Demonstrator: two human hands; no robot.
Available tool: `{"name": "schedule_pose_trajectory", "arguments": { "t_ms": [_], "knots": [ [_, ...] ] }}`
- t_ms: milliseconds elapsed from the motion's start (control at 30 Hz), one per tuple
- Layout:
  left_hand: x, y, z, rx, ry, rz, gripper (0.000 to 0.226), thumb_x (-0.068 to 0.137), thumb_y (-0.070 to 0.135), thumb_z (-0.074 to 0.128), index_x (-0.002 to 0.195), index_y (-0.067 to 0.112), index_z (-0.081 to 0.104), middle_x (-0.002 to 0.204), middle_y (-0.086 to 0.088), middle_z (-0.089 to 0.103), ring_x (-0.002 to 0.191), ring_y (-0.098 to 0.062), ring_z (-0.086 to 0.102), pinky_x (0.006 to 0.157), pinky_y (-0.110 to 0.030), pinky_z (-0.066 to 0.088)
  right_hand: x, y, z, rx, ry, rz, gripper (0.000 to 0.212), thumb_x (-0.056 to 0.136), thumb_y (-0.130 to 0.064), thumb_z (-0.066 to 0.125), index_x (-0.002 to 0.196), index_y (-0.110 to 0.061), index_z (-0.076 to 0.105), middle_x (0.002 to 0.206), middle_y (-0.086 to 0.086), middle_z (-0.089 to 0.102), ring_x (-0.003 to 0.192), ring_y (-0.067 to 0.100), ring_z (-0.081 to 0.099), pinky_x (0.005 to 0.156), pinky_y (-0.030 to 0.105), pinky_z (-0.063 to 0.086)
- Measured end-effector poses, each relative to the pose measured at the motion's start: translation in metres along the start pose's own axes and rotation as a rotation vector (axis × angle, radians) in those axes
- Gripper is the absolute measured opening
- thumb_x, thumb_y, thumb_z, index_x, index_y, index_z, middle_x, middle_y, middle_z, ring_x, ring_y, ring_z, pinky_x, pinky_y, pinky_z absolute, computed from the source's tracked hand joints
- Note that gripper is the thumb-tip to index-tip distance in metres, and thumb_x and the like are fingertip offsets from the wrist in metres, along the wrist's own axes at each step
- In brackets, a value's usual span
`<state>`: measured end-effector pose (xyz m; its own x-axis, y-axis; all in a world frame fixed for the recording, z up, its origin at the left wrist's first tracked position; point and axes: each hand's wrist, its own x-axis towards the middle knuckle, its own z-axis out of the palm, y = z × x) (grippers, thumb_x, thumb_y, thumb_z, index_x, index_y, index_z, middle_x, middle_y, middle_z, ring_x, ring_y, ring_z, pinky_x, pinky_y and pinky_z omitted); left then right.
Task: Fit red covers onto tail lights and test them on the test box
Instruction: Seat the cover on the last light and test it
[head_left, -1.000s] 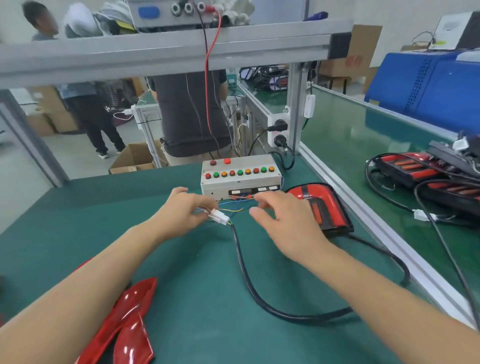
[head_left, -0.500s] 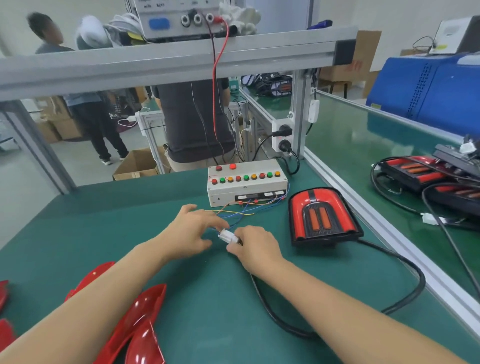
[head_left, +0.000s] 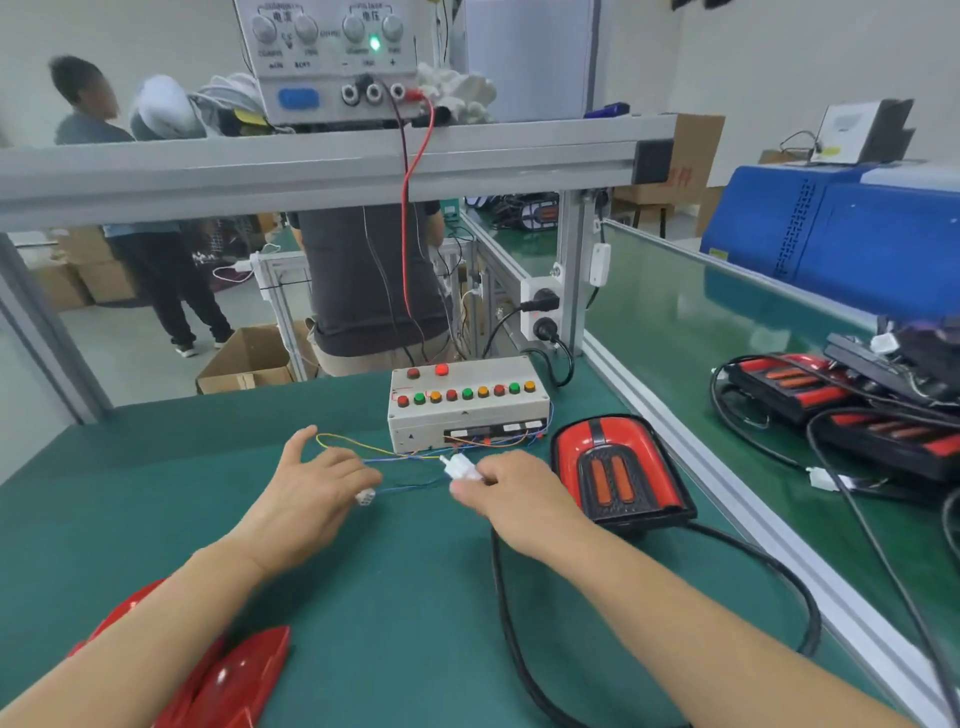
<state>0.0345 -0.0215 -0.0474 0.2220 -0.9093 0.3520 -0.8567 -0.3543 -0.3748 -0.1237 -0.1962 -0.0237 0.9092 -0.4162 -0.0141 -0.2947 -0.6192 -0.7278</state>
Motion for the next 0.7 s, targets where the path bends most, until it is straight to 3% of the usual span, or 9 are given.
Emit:
{"name": "schedule_pose_trajectory", "arguments": {
  "t_ms": [100, 167, 233, 300, 367, 467, 533, 633, 700],
  "knots": [
    [-0.006, 0.000, 0.005, -0.006, -0.101, -0.012, 0.058, 0.035, 0.003, 0.085, 0.088, 0.023, 0.075, 0.094, 0.010, 0.072, 0.096, -0.017, 0.069, 0.083, -0.064, 0.044, 0.001, 0.002, -0.034, 0.126, 0.155, -0.027, 0.036, 0.094, -0.035, 0.055, 0.064, -0.015, 0.052, 0.060, -0.001, 0.048, 0.056, 0.016, 0.041, 0.058, 0.031, 0.030],
    [-0.001, 0.007, 0.002, -0.070, -0.114, -0.045, 0.068, 0.029, 0.003, 0.083, 0.093, 0.024, 0.074, 0.102, 0.009, 0.071, 0.101, -0.015, 0.067, 0.085, -0.064, 0.043, 0.007, 0.009, -0.052, 0.084, 0.283, -0.017, 0.036, 0.094, -0.035, 0.053, 0.069, -0.009, 0.058, 0.066, 0.004, 0.056, 0.063, 0.020, 0.050, 0.060, 0.033, 0.036],
    [0.006, 0.015, -0.003, -0.129, -0.147, -0.061, 0.065, 0.036, 0.006, 0.083, 0.098, 0.024, 0.073, 0.107, 0.008, 0.069, 0.108, -0.016, 0.064, 0.090, -0.063, 0.040, 0.013, 0.023, -0.064, -0.041, 0.381, 0.025, 0.038, 0.095, -0.037, 0.050, 0.076, -0.005, 0.059, 0.073, 0.008, 0.059, 0.073, 0.027, 0.055, 0.063, 0.034, 0.040],
    [0.011, 0.023, -0.008, -0.212, -0.235, -0.052, 0.057, 0.054, 0.013, 0.081, 0.108, 0.028, 0.070, 0.119, 0.010, 0.064, 0.121, -0.015, 0.055, 0.099, -0.062, 0.032, 0.015, 0.040, -0.072, -0.175, 0.431, 0.074, 0.039, 0.095, -0.038, 0.049, 0.067, -0.010, 0.048, 0.066, 0.003, 0.052, 0.068, 0.026, 0.051, 0.056, 0.032, 0.034],
    [0.016, 0.030, -0.007, -0.264, -0.336, -0.032, 0.050, 0.076, 0.027, 0.066, 0.124, 0.038, 0.057, 0.137, 0.019, 0.046, 0.135, -0.003, 0.034, 0.112, -0.056, 0.015, 0.014, 0.054, -0.079, -0.260, 0.469, 0.118, 0.038, 0.093, -0.039, 0.049, 0.063, -0.016, 0.042, 0.064, -0.002, 0.049, 0.063, 0.021, 0.047, 0.051, 0.029, 0.031],
    [0.014, 0.036, 0.005, -0.297, -0.533, -0.017, 0.050, 0.088, 0.032, 0.043, 0.135, 0.047, 0.037, 0.146, 0.028, 0.023, 0.136, 0.010, 0.012, 0.115, -0.044, -0.001, 0.012, 0.069, -0.084, -0.363, 0.440, 0.167, 0.024, 0.090, -0.046, 0.052, 0.088, -0.024, 0.061, 0.091, -0.004, 0.062, 0.086, 0.021, 0.057, 0.069, 0.031, 0.038],
    [0.014, 0.038, 0.012, -0.379, -0.521, -0.053, 0.051, 0.088, 0.032, 0.040, 0.135, 0.048, 0.036, 0.146, 0.030, 0.021, 0.135, 0.013, 0.012, 0.115, -0.040, 0.002, 0.010, 0.077, -0.083, -0.391, 0.399, 0.210, 0.032, 0.088, -0.050, 0.054, 0.111, -0.029, 0.060, 0.114, -0.004, 0.059, 0.107, 0.021, 0.054, 0.081, 0.032, 0.037],
    [0.015, 0.033, 0.017, -0.408, -0.459, -0.038, 0.051, 0.086, 0.036, 0.039, 0.134, 0.053, 0.035, 0.144, 0.033, 0.021, 0.131, 0.017, 0.014, 0.114, -0.035, 0.008, 0.006, 0.083, -0.085, -0.401, 0.383, 0.233, 0.047, 0.086, -0.053, 0.055, 0.127, -0.030, 0.051, 0.132, -0.001, 0.048, 0.122, 0.022, 0.045, 0.096, 0.035, 0.037],
    [0.019, 0.031, 0.011, -0.369, -0.504, -0.015, 0.050, 0.081, 0.042, 0.049, 0.128, 0.057, 0.042, 0.139, 0.036, 0.029, 0.124, 0.021, 0.023, 0.111, -0.042, 0.020, 0.002, 0.085, -0.086, -0.404, 0.370, 0.255, 0.056, 0.087, -0.051, 0.055, 0.135, -0.027, 0.043, 0.140, 0.000, 0.041, 0.127, 0.022, 0.040, 0.102, 0.036, 0.035]
  ]
}}
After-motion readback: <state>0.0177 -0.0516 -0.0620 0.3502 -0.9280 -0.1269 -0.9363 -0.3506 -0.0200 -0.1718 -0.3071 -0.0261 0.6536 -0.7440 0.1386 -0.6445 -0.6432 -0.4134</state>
